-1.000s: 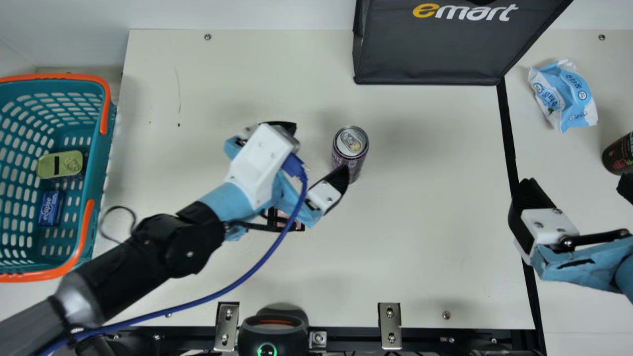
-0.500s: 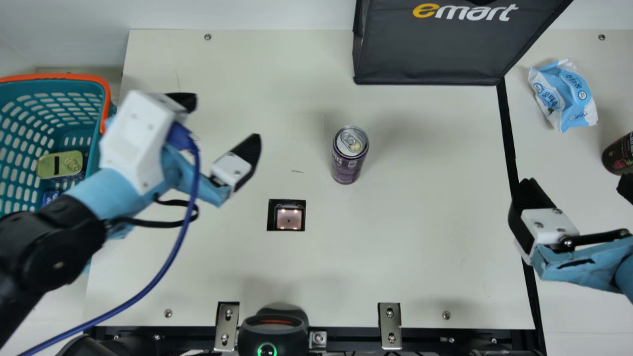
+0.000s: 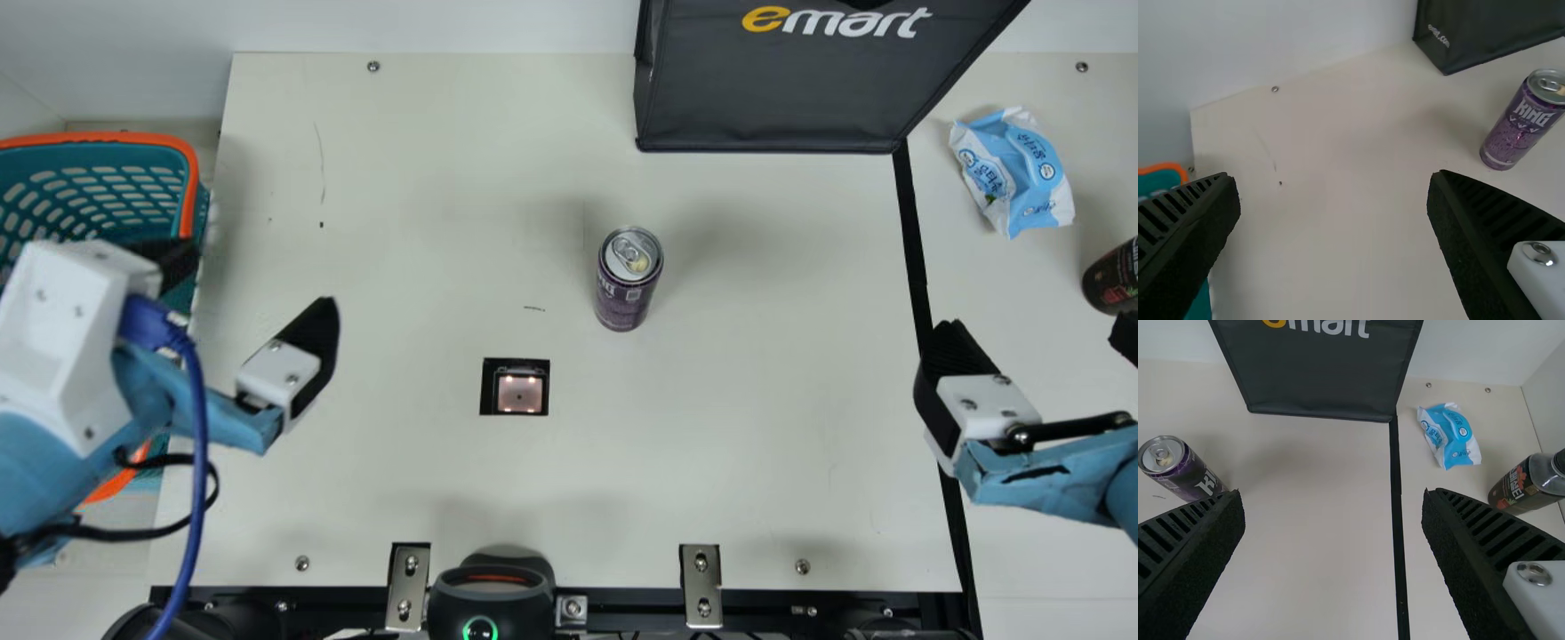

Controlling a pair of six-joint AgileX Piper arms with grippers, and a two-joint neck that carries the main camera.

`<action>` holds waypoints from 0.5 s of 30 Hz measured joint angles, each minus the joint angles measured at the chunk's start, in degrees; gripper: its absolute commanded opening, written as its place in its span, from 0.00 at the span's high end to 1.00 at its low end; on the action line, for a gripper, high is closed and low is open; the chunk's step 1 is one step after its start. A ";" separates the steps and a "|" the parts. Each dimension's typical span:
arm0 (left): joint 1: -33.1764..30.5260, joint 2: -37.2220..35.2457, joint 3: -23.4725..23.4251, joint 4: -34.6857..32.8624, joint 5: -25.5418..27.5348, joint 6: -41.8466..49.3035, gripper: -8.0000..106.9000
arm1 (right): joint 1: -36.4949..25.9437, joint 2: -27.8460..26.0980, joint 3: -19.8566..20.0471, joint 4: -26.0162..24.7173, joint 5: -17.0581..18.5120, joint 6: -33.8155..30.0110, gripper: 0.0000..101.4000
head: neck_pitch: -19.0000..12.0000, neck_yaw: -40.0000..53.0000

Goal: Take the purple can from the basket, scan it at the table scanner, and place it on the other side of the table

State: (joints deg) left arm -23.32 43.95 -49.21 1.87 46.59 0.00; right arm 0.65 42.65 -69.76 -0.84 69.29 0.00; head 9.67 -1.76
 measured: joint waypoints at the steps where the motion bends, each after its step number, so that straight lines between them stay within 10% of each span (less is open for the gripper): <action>1: 0.57 -0.86 0.31 0.00 0.53 0.00 0.15 | 0.00 0.00 0.00 0.00 0.00 0.00 0.06 | 0.00 0.09; 15: 9.41 -10.47 4.56 -1.87 4.18 0.59 0.15 | 0.00 0.00 0.00 0.00 0.00 0.00 0.06 | 0.00 0.09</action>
State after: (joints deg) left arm -13.91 33.48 -44.65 0.00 50.77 0.59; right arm 0.65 42.65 -69.76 -0.84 69.29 0.00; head 9.67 -1.67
